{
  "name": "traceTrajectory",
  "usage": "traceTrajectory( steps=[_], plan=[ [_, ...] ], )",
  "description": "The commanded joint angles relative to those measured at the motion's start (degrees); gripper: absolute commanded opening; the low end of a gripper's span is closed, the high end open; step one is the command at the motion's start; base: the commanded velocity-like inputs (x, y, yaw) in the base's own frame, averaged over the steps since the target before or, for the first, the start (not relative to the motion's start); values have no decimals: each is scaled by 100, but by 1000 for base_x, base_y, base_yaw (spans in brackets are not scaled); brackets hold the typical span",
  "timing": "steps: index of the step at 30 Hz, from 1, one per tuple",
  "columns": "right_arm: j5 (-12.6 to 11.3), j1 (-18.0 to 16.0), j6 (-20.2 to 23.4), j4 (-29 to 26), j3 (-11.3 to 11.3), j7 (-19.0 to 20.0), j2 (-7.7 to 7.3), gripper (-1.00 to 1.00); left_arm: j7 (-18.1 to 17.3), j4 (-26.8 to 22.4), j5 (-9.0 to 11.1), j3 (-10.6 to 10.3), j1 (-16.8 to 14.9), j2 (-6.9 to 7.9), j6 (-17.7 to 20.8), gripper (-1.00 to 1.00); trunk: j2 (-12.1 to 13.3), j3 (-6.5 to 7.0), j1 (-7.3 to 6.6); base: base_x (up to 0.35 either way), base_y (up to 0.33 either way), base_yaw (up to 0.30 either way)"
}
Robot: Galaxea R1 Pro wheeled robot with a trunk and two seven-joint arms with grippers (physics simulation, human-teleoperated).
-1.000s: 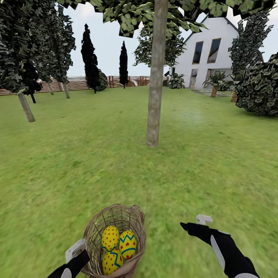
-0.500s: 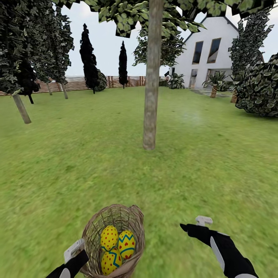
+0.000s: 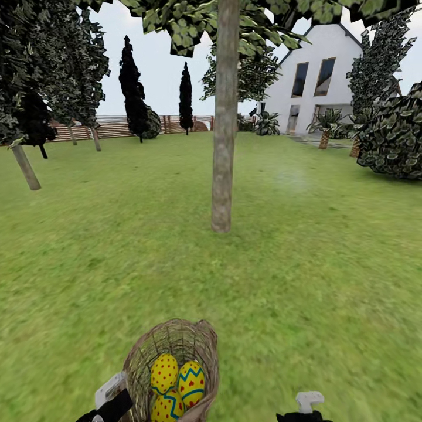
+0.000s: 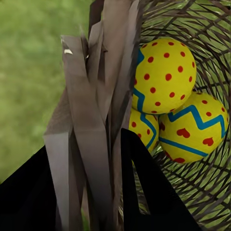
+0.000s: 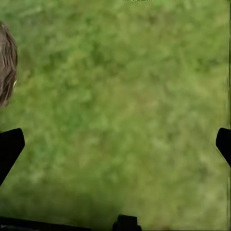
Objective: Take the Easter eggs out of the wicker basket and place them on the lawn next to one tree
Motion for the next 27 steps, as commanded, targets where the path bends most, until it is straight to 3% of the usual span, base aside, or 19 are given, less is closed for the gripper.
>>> traceTrajectory(
  steps=[1,9,14,17,21,27],
  plan=[
    [95,1,-28,14,-51,29,2,100,27,-16,70,11,0,20,42,-100,38,12,-20,273,-215,0],
    [173,5,-29,138,-45,14,39,100,18,-27,79,11,0,154,43,-100,359,156,-196,275,-210,0],
    [179,5,-33,156,-45,20,43,100,18,-27,77,2,0,127,43,-100,560,246,-305,280,-204,0],
    [194,15,-64,483,-45,18,47,100,18,-27,77,2,0,133,43,-100,680,299,-371,281,-203,0],
    [603,23,-76,714,-45,20,51,100,18,-27,84,2,0,139,43,-100,841,371,-459,281,-203,0],
    [588,24,-119,713,-54,29,51,100,18,-27,86,11,0,146,43,-100,1081,479,-591,281,-203,0]
  ],
)
